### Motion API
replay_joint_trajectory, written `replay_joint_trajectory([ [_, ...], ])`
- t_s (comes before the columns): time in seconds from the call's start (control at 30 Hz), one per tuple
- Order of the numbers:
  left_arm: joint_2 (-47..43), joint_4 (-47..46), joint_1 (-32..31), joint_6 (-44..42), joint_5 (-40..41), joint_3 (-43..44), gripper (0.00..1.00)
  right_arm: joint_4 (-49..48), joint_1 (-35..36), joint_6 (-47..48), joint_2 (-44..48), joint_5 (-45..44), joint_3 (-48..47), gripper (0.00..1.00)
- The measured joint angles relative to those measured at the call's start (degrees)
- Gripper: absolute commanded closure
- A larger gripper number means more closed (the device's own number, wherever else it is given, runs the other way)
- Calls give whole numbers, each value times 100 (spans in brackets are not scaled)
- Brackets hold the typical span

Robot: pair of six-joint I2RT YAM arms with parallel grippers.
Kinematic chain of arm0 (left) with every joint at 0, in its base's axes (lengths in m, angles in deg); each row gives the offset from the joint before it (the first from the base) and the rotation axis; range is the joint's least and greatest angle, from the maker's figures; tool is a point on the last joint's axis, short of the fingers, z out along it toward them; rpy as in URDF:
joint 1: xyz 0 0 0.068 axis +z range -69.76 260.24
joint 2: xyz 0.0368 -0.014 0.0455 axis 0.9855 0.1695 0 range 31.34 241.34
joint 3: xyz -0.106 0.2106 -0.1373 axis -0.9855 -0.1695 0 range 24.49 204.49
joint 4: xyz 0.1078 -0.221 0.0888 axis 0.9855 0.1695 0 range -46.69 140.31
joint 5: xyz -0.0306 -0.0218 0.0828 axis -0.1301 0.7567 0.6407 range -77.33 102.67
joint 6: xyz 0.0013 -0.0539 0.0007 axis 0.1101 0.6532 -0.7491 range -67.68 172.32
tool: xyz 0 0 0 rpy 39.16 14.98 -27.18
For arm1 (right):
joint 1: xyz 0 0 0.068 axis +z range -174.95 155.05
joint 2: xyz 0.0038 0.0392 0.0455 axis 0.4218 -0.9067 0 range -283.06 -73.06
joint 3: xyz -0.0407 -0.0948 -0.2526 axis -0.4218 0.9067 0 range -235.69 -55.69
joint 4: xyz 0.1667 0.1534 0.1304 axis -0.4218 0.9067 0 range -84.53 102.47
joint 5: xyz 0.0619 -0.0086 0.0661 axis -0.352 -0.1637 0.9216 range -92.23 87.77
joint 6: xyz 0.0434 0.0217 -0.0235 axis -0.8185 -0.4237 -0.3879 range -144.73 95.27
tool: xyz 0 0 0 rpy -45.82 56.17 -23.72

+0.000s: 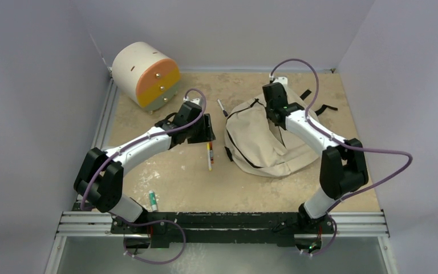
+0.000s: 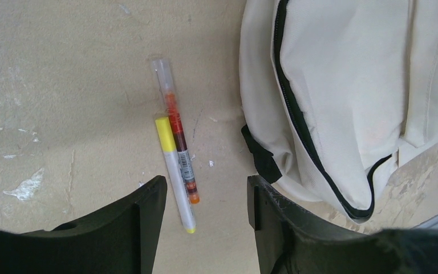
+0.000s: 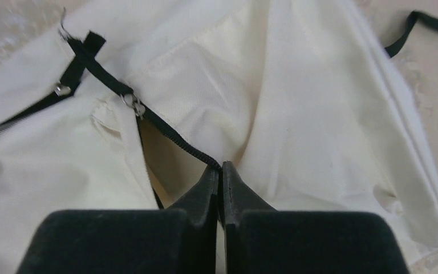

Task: Pack the student bag
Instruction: Pick up the stationery from the center of the board.

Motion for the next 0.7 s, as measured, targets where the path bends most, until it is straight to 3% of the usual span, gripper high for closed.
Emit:
replay_joint_trajectory([
  [0.17, 20, 26, 125, 0, 4, 63, 44, 175, -2, 17, 428, -142, -249, 100],
  [0.3, 374, 55, 223, 9, 170, 616, 42, 317, -2, 13, 557, -173, -295, 100],
  [0.57, 2378, 284, 236, 155, 472, 2966, 35, 297, -2, -55, 636, -74, -212, 100],
  [0.7, 3248, 420, 236, 162, 619, 3729, 29, 249, -4, -127, 852, 35, 7, 100],
])
